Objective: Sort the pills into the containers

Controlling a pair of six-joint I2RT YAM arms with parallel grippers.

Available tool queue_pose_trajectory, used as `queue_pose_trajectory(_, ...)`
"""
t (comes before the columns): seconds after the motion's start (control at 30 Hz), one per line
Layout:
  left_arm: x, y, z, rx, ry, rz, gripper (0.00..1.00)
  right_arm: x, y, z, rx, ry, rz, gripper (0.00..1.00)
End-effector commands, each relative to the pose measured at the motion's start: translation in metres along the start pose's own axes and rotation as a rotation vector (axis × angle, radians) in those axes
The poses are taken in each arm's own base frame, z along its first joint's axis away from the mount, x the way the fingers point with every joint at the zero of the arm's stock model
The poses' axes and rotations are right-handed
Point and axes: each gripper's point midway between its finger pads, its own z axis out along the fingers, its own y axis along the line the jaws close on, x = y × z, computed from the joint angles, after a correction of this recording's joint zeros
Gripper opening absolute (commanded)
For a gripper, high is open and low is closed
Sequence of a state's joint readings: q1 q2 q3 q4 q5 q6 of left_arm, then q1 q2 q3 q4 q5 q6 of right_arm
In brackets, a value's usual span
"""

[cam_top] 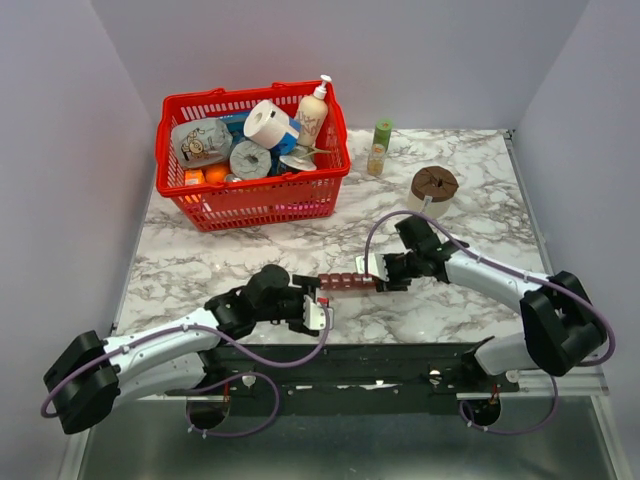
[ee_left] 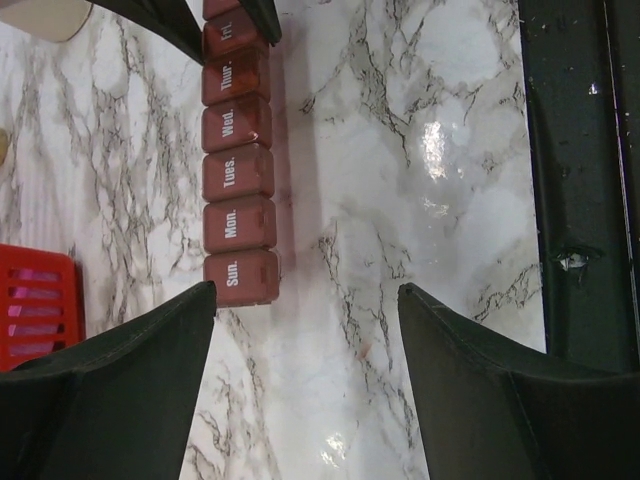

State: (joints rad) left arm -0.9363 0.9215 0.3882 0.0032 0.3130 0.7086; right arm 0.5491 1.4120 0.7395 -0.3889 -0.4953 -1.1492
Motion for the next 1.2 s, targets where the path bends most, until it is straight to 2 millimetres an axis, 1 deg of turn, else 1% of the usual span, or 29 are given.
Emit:
queue_pose_trajectory(0.0, -0.014, 0.003, 0.012, 0.012, -0.074, 0.004, 0.82, -0.020, 0.006, -0.001, -0.017, -0.102, -0.079, 0.36)
queue_pose_trajectory(0.07, -0.015, 0.010, 0.016, -0.009, -0.080, 0.003, 0.83, -0.023, 0.008, -0.002, -0.022, -0.115, -0.082, 0.36)
queue_pose_trajectory(0.1, -0.010, 0.010, 0.019, -0.007, -0.057, -0.008, 0.83, -0.026, 0.011, -0.003, -0.029, -0.133, -0.084, 0.36)
queue_pose_trajectory(0.13, -0.011, 0.014, 0.021, -0.012, -0.052, -0.009, 0.89, -0.029, 0.012, -0.005, -0.029, -0.145, -0.086, 0.36)
queue_pose_trajectory(0.17, -0.009, 0.014, 0.024, -0.011, -0.042, -0.013, 0.91, -0.031, 0.013, -0.005, -0.029, -0.153, -0.089, 0.36)
queue_pose_trajectory(0.2, -0.003, 0.014, 0.028, -0.007, -0.020, -0.024, 0.93, -0.032, 0.014, -0.005, -0.032, -0.159, -0.089, 0.36)
queue_pose_trajectory(0.23, -0.005, 0.018, 0.029, -0.020, -0.025, -0.021, 0.95, -0.033, 0.014, -0.006, -0.031, -0.160, -0.092, 0.36)
queue_pose_trajectory(0.27, -0.006, 0.019, 0.030, -0.024, -0.029, -0.021, 0.95, -0.034, 0.014, -0.006, -0.030, -0.163, -0.095, 0.36)
queue_pose_trajectory(0.4, -0.006, 0.028, 0.035, -0.056, -0.024, -0.035, 0.95, -0.038, 0.018, -0.004, -0.046, -0.173, -0.103, 0.36)
queue_pose_trajectory(0.57, -0.010, 0.039, 0.034, -0.099, -0.035, -0.065, 0.93, -0.040, 0.021, -0.002, -0.057, -0.173, -0.111, 0.36)
queue_pose_trajectory(0.67, -0.005, 0.039, 0.036, -0.087, -0.016, -0.081, 0.91, -0.044, 0.023, -0.004, -0.060, -0.190, -0.116, 0.36)
queue_pose_trajectory(0.73, 0.004, 0.032, 0.039, -0.049, 0.025, -0.097, 0.86, -0.050, 0.023, -0.007, -0.057, -0.211, -0.123, 0.36)
queue_pose_trajectory(0.77, 0.001, 0.035, 0.041, -0.045, 0.027, -0.098, 0.85, -0.050, 0.023, -0.008, -0.056, -0.214, -0.123, 0.36)
queue_pose_trajectory(0.8, 0.004, 0.033, 0.042, -0.030, 0.035, -0.099, 0.84, -0.052, 0.024, -0.008, -0.059, -0.220, -0.121, 0.36)
queue_pose_trajectory(0.93, 0.006, 0.032, 0.044, -0.023, 0.051, -0.102, 0.83, -0.055, 0.024, -0.011, -0.056, -0.233, -0.127, 0.36)
queue_pose_trajectory(1.0, 0.008, 0.033, 0.045, -0.023, 0.065, -0.101, 0.80, -0.057, 0.025, -0.012, -0.058, -0.239, -0.126, 0.35)
queue_pose_trajectory(1.03, 0.011, 0.030, 0.045, -0.008, 0.081, -0.106, 0.74, -0.056, 0.026, -0.011, -0.062, -0.240, -0.125, 0.35)
queue_pose_trajectory(1.1, 0.009, 0.033, 0.046, -0.001, 0.088, -0.113, 0.65, -0.057, 0.026, -0.011, -0.064, -0.242, -0.125, 0.35)
queue_pose_trajectory(1.13, 0.009, 0.032, 0.046, 0.009, 0.095, -0.117, 0.53, -0.057, 0.027, -0.011, -0.067, -0.242, -0.124, 0.35)
queue_pose_trajectory(1.17, 0.008, 0.034, 0.047, 0.007, 0.097, -0.118, 0.45, -0.057, 0.026, -0.011, -0.067, -0.243, -0.124, 0.35)
